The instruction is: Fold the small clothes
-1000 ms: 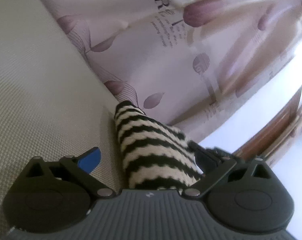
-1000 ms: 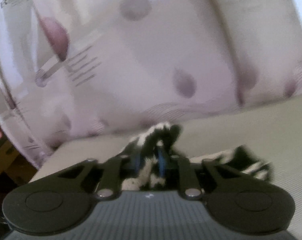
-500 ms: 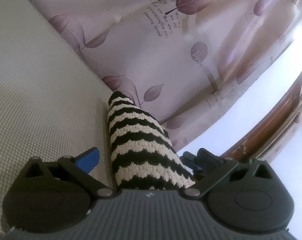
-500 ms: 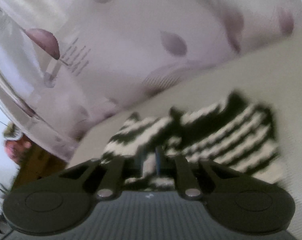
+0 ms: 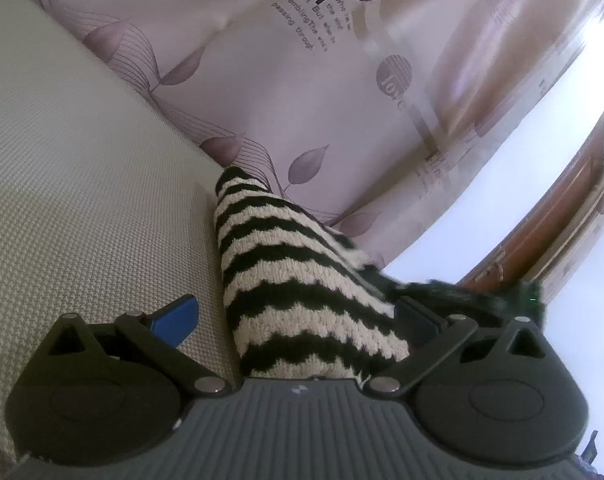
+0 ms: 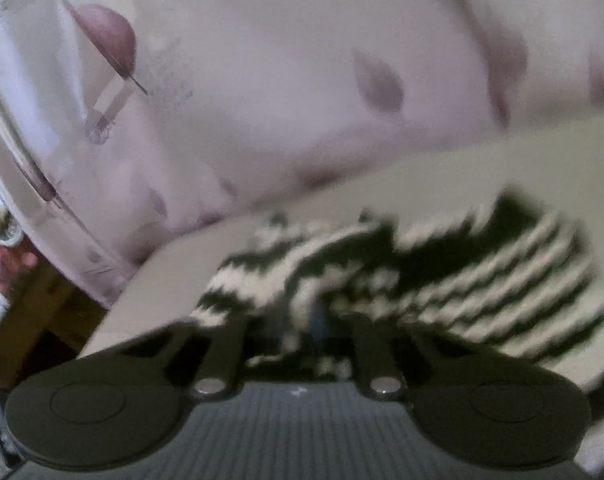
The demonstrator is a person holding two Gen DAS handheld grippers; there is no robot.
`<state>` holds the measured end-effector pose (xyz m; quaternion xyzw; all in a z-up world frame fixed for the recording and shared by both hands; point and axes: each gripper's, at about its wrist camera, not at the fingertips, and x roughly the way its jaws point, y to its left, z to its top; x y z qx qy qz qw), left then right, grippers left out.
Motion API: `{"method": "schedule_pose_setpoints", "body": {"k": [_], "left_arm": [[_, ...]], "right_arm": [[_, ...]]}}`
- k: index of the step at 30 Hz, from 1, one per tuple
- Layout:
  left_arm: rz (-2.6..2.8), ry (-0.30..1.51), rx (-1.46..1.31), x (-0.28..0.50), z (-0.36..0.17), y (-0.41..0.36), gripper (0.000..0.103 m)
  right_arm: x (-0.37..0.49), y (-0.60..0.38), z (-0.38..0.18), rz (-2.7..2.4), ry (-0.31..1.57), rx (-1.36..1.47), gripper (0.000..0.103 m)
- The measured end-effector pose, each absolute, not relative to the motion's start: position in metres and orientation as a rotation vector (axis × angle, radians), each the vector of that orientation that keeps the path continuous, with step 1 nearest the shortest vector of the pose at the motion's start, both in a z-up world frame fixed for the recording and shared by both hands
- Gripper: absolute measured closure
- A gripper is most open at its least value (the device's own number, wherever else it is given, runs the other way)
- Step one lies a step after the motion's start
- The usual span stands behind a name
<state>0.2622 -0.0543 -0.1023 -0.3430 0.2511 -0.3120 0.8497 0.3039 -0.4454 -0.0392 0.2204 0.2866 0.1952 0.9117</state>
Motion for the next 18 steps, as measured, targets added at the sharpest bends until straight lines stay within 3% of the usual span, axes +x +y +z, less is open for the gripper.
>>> {"method": "schedule_pose_setpoints", "body": {"k": [4, 9, 11, 13, 14, 18], "left_arm": [[-0.661, 0.535, -0.746, 0.264, -0.104, -0.053, 0.001], [-0.668, 0.535, -0.718, 0.262, -0.101, -0.056, 0.001], [-0.671, 0.551, -0.711, 0.264, -0.103, -0.058, 0.001], [-0.675, 0.553, -0.713, 0.263, -0.103, -0.058, 0.001], [-0.675, 0.551, -0.713, 0.263, -0.103, -0.058, 0.001], [-0.677, 0.559, -0.713, 0.264, -0.104, -0.059, 0.001]], "right_arm": [[0.292, -0.468, -0.02, 0.353, 0.584, 0.359, 0.095], [0.297, -0.485, -0.048, 0.358, 0.675, 0.478, 0.094], [0.297, -0.495, -0.061, 0.356, 0.671, 0.616, 0.083], [0.294, -0.501, -0.067, 0.39, 0.631, 0.731, 0.042], [0.292, -0.502, -0.068, 0.421, 0.609, 0.779, 0.035], [0.294, -0.486, -0.066, 0.483, 0.621, 0.818, 0.032]]}}
